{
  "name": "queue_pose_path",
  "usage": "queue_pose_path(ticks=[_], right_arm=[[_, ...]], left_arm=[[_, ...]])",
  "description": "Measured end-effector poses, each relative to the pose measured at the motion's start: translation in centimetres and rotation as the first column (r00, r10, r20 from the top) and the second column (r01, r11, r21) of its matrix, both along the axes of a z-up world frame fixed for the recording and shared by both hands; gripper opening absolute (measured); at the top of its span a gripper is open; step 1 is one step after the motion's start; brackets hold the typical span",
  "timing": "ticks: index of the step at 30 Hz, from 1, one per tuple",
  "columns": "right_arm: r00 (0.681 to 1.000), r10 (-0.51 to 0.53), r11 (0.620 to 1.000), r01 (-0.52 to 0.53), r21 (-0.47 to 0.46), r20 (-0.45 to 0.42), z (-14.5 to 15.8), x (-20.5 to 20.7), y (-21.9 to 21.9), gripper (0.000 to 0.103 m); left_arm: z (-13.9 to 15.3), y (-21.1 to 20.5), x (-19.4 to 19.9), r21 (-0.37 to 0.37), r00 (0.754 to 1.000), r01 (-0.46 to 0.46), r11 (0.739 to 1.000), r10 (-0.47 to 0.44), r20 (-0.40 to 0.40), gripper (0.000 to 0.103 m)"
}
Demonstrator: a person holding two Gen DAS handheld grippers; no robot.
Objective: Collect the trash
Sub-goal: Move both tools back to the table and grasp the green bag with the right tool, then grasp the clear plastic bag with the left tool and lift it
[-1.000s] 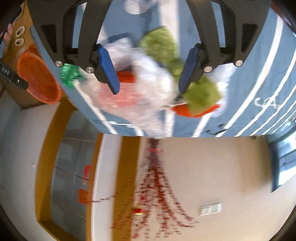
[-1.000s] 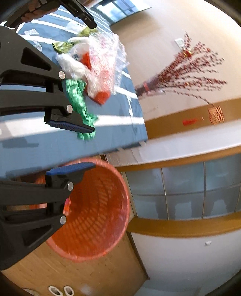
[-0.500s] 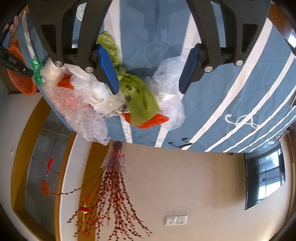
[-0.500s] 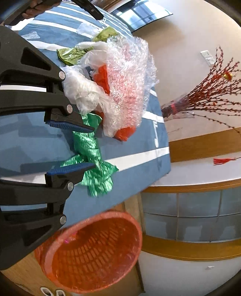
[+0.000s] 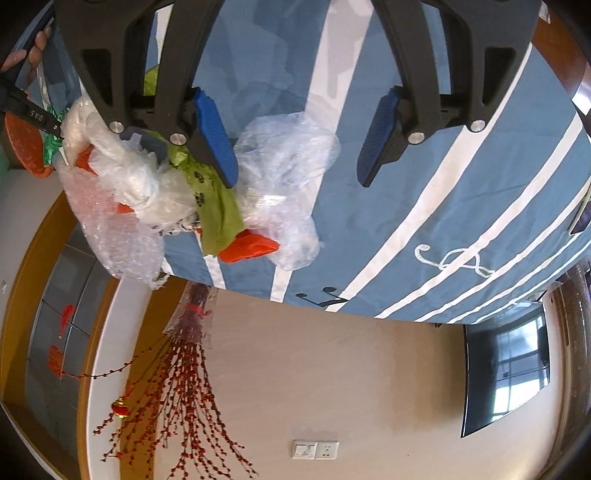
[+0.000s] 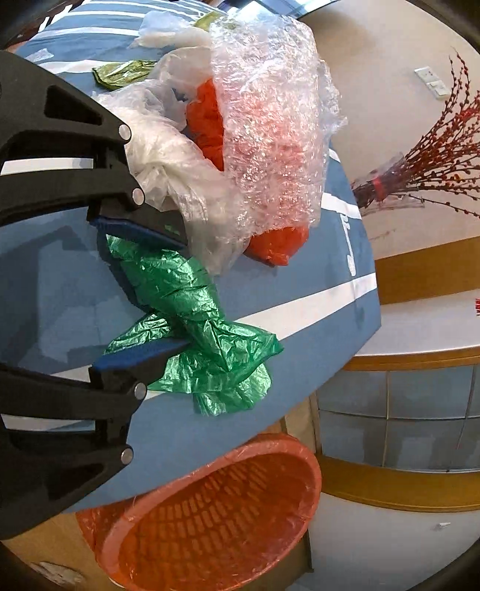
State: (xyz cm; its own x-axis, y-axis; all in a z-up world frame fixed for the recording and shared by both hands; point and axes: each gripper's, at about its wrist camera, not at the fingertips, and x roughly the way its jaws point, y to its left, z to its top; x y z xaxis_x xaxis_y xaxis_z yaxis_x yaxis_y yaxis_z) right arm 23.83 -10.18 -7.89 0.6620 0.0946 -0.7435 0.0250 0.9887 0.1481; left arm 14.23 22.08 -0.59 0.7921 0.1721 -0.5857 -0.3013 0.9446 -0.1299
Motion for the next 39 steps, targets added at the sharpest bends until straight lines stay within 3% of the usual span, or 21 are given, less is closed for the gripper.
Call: queue_pose_path(ticks=[3,6,18,27,33,35,39], right_arm=[[1.0,0.021,1.0,-0.021,-0.005,0.008,0.0,-0.4,0.0,0.03],[0.999,0.03,1.0,-0.03,-0.006,0.016,0.0,-0.8,-0.3,0.025],[0.998,-0.011,1.0,0.012,-0.01,0.067,0.9,-2.6,-3.6,0.023],[0.997,0.01,1.0,-0.009,-0.017,0.077,1.3,-3.2,-3.4,0.023],[0.997,0.02,1.0,-0.018,-0.024,0.075,1.3,-3.2,-3.1,0.023],[0.997,0.022,0.999,-0.02,-0.027,0.077,1.4,-3.3,-3.1,0.023],[0.996,0.026,0.999,-0.023,-0.029,0.08,1.6,-3.5,-3.1,0.023]], left_arm=[[-0.2,0.2,0.2,-0.005,1.0,-0.003,1.0,0.003,-0.006,0.066],[-0.5,0.3,0.7,-0.007,1.0,-0.002,1.0,0.002,-0.02,0.066],[-1.4,0.5,3.0,-0.029,0.997,0.015,0.999,-0.017,-0.071,0.066],[-2.7,0.4,4.9,-0.061,0.991,0.039,0.997,-0.046,-0.126,0.065],[-4.0,0.0,6.4,-0.097,0.98,0.075,0.992,-0.092,-0.177,0.048],[-4.3,-0.2,6.7,-0.101,0.976,0.087,0.991,-0.105,-0.189,0.031],[-4.3,0.0,6.5,-0.096,0.978,0.086,0.992,-0.103,-0.184,0.014]])
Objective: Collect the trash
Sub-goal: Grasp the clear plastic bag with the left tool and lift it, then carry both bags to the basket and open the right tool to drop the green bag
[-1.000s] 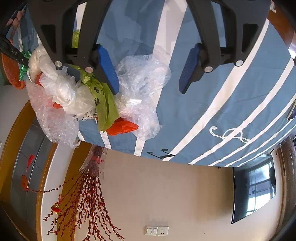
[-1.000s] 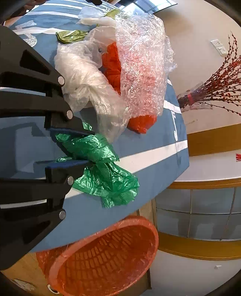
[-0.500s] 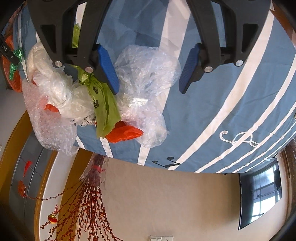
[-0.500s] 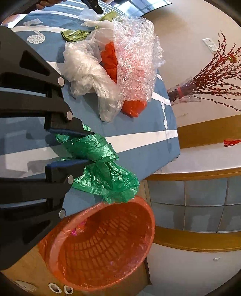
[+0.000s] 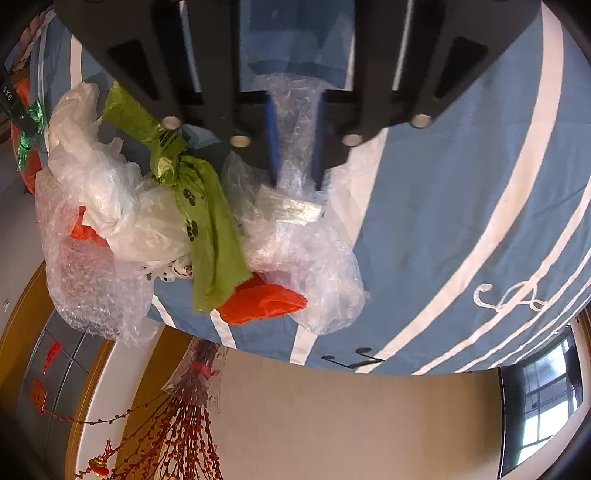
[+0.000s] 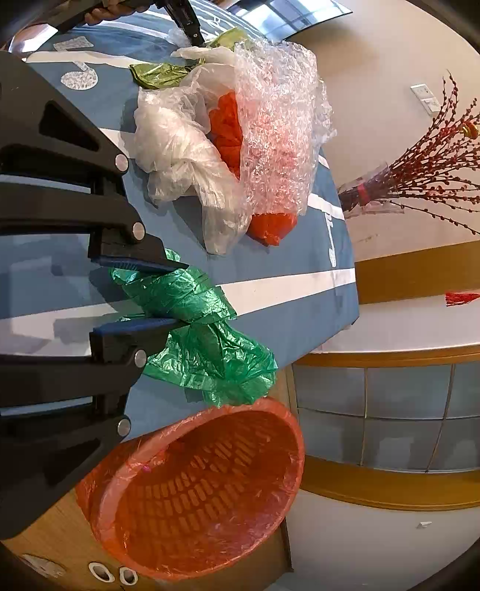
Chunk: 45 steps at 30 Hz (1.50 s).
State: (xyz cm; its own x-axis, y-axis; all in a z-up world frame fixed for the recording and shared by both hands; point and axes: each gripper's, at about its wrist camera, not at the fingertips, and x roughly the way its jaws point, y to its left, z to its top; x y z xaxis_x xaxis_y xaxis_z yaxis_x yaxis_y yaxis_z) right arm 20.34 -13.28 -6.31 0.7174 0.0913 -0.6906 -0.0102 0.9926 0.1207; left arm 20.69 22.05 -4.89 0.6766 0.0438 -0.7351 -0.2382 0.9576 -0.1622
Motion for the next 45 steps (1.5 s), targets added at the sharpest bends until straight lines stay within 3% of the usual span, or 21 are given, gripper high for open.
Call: queue_pose_path(ticks=[8,19,31,45], right_arm=[[1.0,0.008,1.0,-0.008,0.001,0.021,0.8,-0.5,0.1,0.023],[0.997,0.017,1.0,-0.018,0.012,0.074,2.8,-1.9,-0.1,0.023],[0.99,-0.009,1.0,0.007,0.021,0.138,5.1,-4.0,-2.6,0.023],[0.982,-0.085,0.996,0.081,0.03,0.168,6.0,-5.3,-6.9,0.023]], left_arm=[[2.1,1.5,-2.4,0.037,0.997,-0.038,0.999,0.035,0.064,0.009],[7.6,1.7,-5.8,0.046,0.981,-0.061,0.997,0.052,0.187,0.009],[11.3,-6.4,-5.8,0.034,0.956,0.132,0.991,-0.136,0.261,0.009],[11.5,-18.0,-3.6,0.031,0.903,0.347,0.937,-0.342,0.26,0.009]])
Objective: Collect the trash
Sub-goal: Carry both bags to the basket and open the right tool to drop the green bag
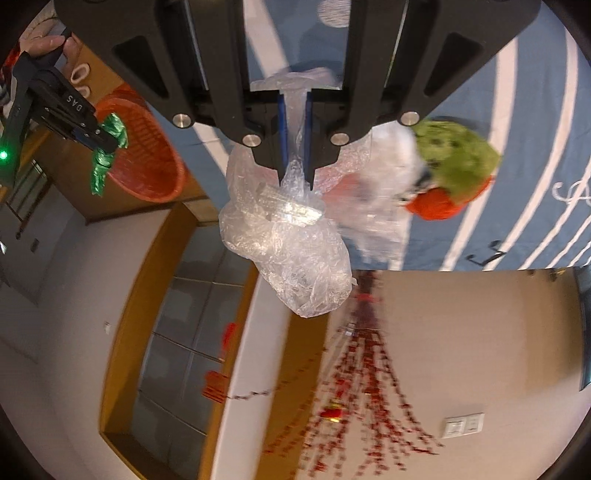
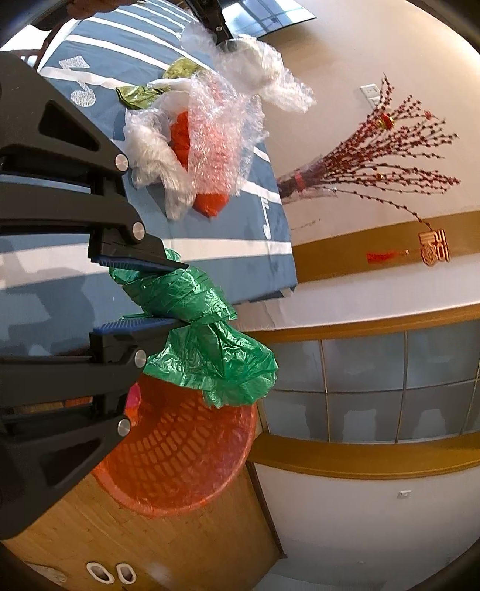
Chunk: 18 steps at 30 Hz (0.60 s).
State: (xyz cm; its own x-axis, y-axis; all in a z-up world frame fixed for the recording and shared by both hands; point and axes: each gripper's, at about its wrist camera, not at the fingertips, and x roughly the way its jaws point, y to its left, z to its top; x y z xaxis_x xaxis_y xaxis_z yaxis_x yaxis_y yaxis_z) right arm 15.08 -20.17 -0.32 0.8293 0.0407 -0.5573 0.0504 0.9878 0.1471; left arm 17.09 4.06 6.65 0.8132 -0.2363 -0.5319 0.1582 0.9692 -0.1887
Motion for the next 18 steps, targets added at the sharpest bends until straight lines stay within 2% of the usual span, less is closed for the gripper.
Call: queue_pose_path(ticks=[8,18], right_arm=[[0.999,-0.052,0.999,0.052,0.011,-0.005,-0.2,-0.2,-2.9,0.023],[0.993,-0.115,0.993,0.115,0.008,-0.006,-0.4,-0.3,-6.8,0.023]], left_arm=[[-1.3,-5.7,1.3,-0.01,0.994,0.103,0.995,-0.104,-0.028,0.009],[-3.3,-13.4,2.5,-0.009,0.969,0.235,0.972,-0.235,-0.072,0.009]])
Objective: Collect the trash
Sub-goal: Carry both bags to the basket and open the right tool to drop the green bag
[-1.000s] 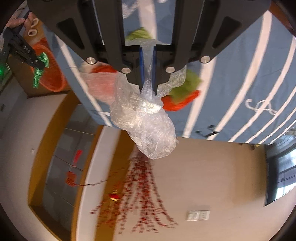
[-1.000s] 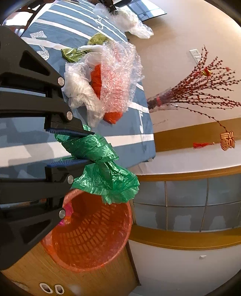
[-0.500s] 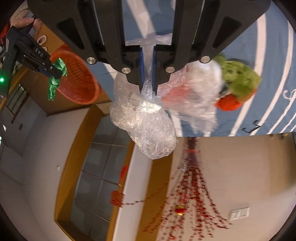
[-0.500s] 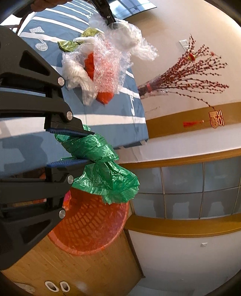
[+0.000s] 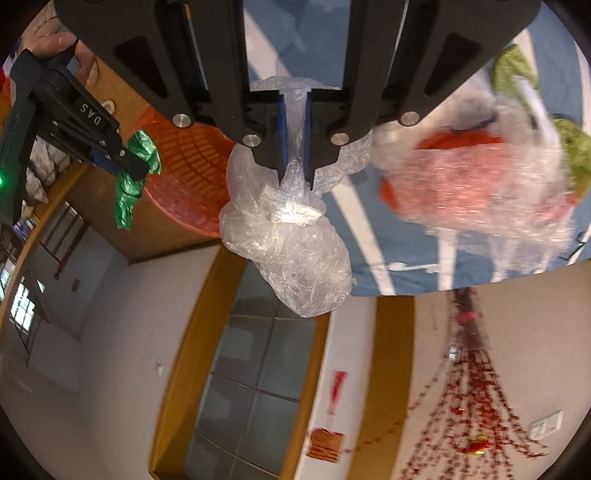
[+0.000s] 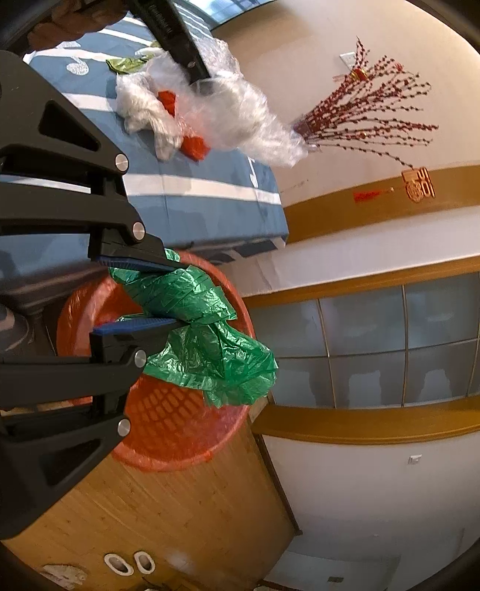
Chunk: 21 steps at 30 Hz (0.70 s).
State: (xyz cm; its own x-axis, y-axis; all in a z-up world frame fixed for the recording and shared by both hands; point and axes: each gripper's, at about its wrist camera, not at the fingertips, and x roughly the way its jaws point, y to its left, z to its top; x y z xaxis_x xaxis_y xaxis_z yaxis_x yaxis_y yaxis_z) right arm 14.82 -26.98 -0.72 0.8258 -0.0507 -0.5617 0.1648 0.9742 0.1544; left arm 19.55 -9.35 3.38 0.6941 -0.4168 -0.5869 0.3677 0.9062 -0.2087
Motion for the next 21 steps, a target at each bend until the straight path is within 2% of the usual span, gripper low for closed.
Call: queue_pose_path(ticks=[11,21], right_arm=[[0.998,-0.069,0.997,0.068,0.044,0.011,-0.4,0.3,-4.1,0.023],[0.996,-0.087,0.994,0.086,0.061,0.024,-0.4,1.6,-5.9,0.024]], left_arm=[[-2.1,-6.1,1.9,-0.01,0.993,0.108,0.994,-0.108,-0.043,0.009],[-3.7,-9.7,3.5,-0.008,0.984,0.162,0.987,-0.162,-0.069,0.009]])
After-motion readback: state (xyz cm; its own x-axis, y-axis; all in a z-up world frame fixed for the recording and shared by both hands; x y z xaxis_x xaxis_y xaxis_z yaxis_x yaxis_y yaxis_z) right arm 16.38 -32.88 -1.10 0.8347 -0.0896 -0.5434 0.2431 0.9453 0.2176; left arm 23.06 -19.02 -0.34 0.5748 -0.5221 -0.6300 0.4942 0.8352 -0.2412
